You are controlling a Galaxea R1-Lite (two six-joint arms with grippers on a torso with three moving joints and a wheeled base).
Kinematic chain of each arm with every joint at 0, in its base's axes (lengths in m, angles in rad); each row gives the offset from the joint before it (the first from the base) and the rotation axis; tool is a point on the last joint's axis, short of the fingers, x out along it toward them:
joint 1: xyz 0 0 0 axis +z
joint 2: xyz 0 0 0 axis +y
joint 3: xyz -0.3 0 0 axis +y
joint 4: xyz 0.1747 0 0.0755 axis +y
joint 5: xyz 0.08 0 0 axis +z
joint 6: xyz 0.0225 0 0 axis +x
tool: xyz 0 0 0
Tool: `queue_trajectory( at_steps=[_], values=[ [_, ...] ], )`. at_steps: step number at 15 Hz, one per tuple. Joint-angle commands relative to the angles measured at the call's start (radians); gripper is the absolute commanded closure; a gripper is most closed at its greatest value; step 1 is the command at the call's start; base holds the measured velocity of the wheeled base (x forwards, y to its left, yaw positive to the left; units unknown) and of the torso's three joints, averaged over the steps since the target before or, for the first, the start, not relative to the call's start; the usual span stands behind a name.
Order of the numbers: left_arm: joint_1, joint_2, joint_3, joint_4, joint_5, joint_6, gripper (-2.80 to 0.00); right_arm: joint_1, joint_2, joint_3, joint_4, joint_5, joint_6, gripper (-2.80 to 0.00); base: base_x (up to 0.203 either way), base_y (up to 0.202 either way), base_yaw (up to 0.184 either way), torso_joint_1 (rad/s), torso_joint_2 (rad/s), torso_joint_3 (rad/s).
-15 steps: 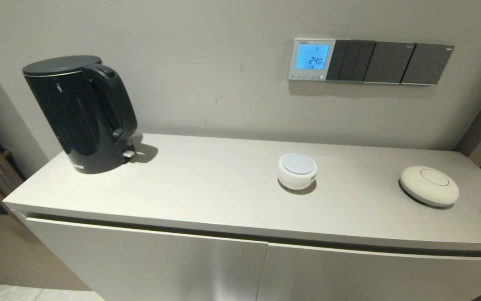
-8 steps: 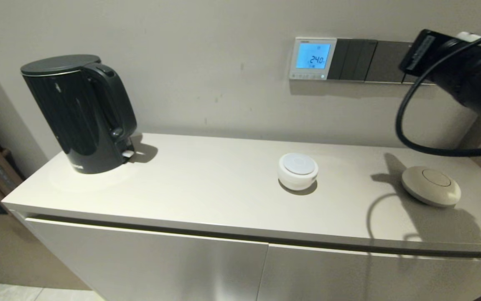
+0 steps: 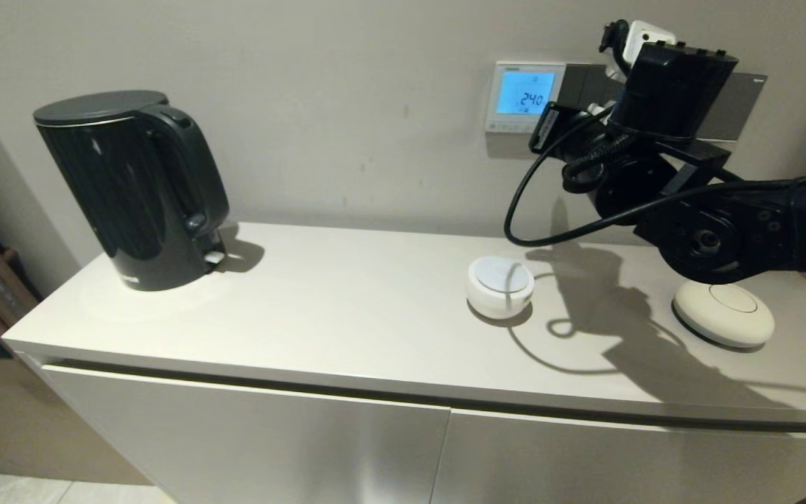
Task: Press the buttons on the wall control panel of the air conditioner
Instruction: Turn off the central air conditioner
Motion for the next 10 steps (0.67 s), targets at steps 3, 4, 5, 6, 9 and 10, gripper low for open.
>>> queue_trajectory(
  at_steps=[3, 4, 5, 6, 9, 10],
  values=[
    [0.000, 0.000, 0.000, 0.000, 0.000, 0.001, 0.00, 0.031, 0.031, -0.001, -0.008, -0.005, 0.002, 0.00, 0.000, 0.000, 0.000, 0.000, 0.00, 0.000],
    [0.000, 0.001, 0.000, 0.000, 0.000, 0.001, 0.00, 0.034, 0.031, 0.002, -0.009, -0.005, 0.002, 0.00, 0.000, 0.000, 0.000, 0.000, 0.00, 0.000],
    [0.001, 0.000, 0.000, 0.000, 0.001, 0.001, 0.00, 0.034, 0.031, 0.002, -0.009, -0.005, 0.002, 0.00, 0.000, 0.000, 0.000, 0.000, 0.00, 0.000],
    [0.000, 0.000, 0.000, 0.000, 0.000, 0.001, 0.00, 0.034, 0.030, 0.002, -0.009, -0.005, 0.002, 0.00, 0.000, 0.000, 0.000, 0.000, 0.00, 0.000],
    [0.001, 0.000, 0.000, 0.000, 0.002, 0.001, 0.00, 0.034, 0.037, -0.003, -0.009, -0.005, 0.002, 0.00, 0.000, 0.000, 0.000, 0.000, 0.00, 0.000],
    [0.001, 0.000, 0.000, 0.000, 0.000, 0.001, 0.00, 0.034, 0.037, -0.003, -0.009, -0.003, 0.002, 0.00, 0.000, 0.000, 0.000, 0.000, 0.00, 0.000]
  ],
)
